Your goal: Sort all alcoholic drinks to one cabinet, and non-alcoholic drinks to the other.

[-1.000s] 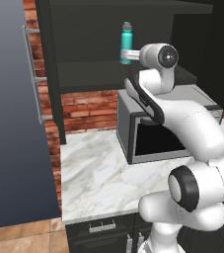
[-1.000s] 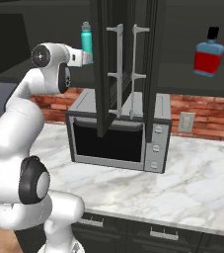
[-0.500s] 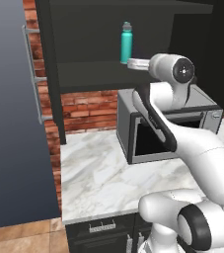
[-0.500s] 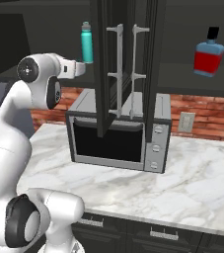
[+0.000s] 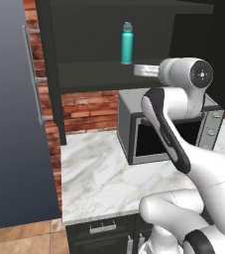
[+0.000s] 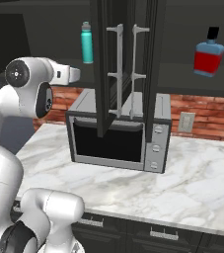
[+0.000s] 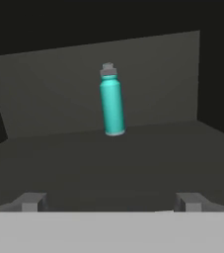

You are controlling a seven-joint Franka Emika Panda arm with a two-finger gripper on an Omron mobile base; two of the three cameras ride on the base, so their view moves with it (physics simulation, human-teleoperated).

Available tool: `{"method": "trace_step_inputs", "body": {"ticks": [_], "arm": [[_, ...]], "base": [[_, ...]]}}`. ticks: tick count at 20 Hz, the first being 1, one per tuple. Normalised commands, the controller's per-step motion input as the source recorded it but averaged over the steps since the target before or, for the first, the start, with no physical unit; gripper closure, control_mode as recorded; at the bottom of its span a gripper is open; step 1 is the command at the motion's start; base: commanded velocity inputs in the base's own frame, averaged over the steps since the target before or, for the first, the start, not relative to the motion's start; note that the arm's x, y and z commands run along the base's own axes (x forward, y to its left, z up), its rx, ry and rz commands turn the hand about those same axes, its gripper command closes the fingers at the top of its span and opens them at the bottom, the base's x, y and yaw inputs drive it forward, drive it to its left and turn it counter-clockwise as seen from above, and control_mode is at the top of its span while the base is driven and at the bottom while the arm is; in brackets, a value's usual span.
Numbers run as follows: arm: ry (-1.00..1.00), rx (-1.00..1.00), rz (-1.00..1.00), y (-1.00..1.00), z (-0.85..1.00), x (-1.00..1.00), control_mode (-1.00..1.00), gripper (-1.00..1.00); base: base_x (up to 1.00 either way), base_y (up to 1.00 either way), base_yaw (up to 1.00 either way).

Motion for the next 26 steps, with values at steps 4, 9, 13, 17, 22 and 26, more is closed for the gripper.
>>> {"method": "trace_step_inputs", "body": {"ticks": [4, 9, 13, 17, 22, 26], "arm": [[0.07, 0.00, 0.00, 0.00, 0.00, -0.31, -1.00, -1.00], [0.05, 0.00, 0.00, 0.00, 0.00, -0.34, -1.00, -1.00], [0.00, 0.00, 0.00, -0.02, 0.00, -0.32, -1.00, -1.00], [0.00, 0.00, 0.00, -0.03, 0.00, -0.31, -1.00, -1.00], [0.00, 0.00, 0.00, -0.02, -0.01, -0.26, -1.00, -1.00], [0.00, -0.01, 0.00, 0.00, -0.04, -0.08, 1.00, -1.00]], "base": [[0.00, 0.00, 0.00], [0.00, 0.00, 0.00], [0.00, 0.00, 0.00], [0.00, 0.00, 0.00], [0.00, 0.00, 0.00], [-0.02, 0.00, 0.02]]}}
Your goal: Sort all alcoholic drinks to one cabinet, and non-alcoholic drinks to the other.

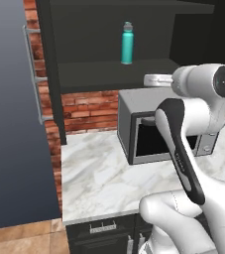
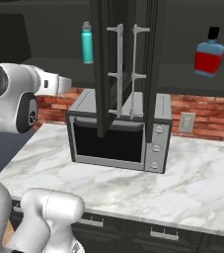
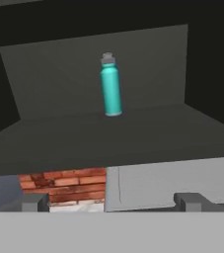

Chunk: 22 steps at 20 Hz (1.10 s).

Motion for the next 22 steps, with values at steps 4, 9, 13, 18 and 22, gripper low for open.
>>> {"method": "trace_step_inputs", "body": {"ticks": [4, 9, 13, 18, 22], "arm": [[0.00, 0.00, 0.00, 0.00, 0.00, 0.00, 1.00, -1.00], [0.00, 0.00, 0.00, 0.00, 0.00, 0.00, 1.00, -1.00], [0.00, 0.00, 0.00, 0.00, 0.00, 0.00, 1.00, -1.00], [0.00, 0.00, 0.00, 0.00, 0.00, 0.00, 1.00, -1.00], [0.00, 0.00, 0.00, 0.00, 0.00, 0.00, 1.00, -1.00]], "base": [[-0.30, -0.01, 0.00], [-0.67, -0.18, -0.01], [-0.64, -0.26, -0.03], [-0.50, -0.38, -0.02], [-0.28, -0.65, 0.00]]}}
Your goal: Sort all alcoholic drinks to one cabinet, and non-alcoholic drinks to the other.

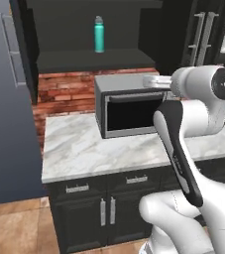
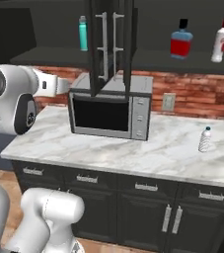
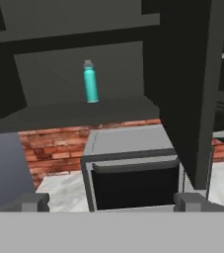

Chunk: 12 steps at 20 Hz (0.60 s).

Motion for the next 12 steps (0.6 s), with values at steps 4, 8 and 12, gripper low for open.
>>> {"method": "trace_step_inputs", "body": {"ticks": [4, 8, 12], "arm": [[0.00, 0.00, 0.00, 0.00, 0.00, 0.00, 1.00, -1.00], [0.00, 0.00, 0.00, 0.00, 0.00, 0.00, 1.00, -1.00], [0.00, 0.00, 0.00, 0.00, 0.00, 0.00, 1.00, -1.00]], "base": [[-0.08, -0.72, 0.00], [-0.01, -0.70, 0.00], [0.00, -0.65, 0.00]]}}
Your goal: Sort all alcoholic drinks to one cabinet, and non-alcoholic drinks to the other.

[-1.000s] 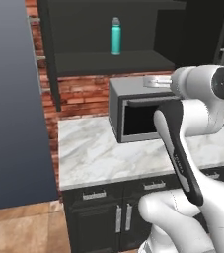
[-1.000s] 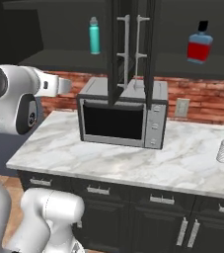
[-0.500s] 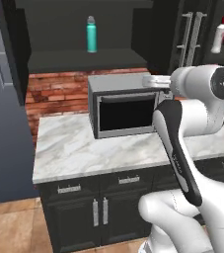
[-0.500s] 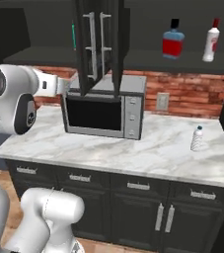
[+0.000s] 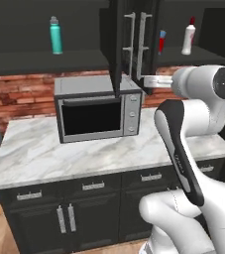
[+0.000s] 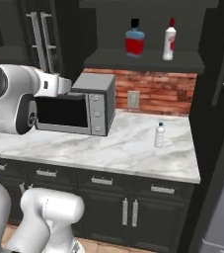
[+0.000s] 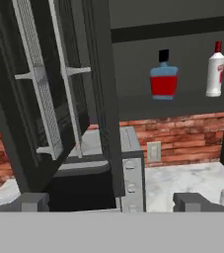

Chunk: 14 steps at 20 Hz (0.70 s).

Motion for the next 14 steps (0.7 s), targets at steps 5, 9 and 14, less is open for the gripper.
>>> {"method": "trace_step_inputs", "body": {"ticks": [5, 9, 14], "arm": [[0.00, 0.00, 0.00, 0.00, 0.00, 0.00, 1.00, -1.00], [0.00, 0.00, 0.00, 0.00, 0.00, 0.00, 1.00, -1.00], [0.00, 0.00, 0.00, 0.00, 0.00, 0.00, 1.00, -1.00]], "base": [[0.00, -0.59, 0.00], [0.00, -0.53, 0.00], [0.05, -0.39, 0.00]]}}
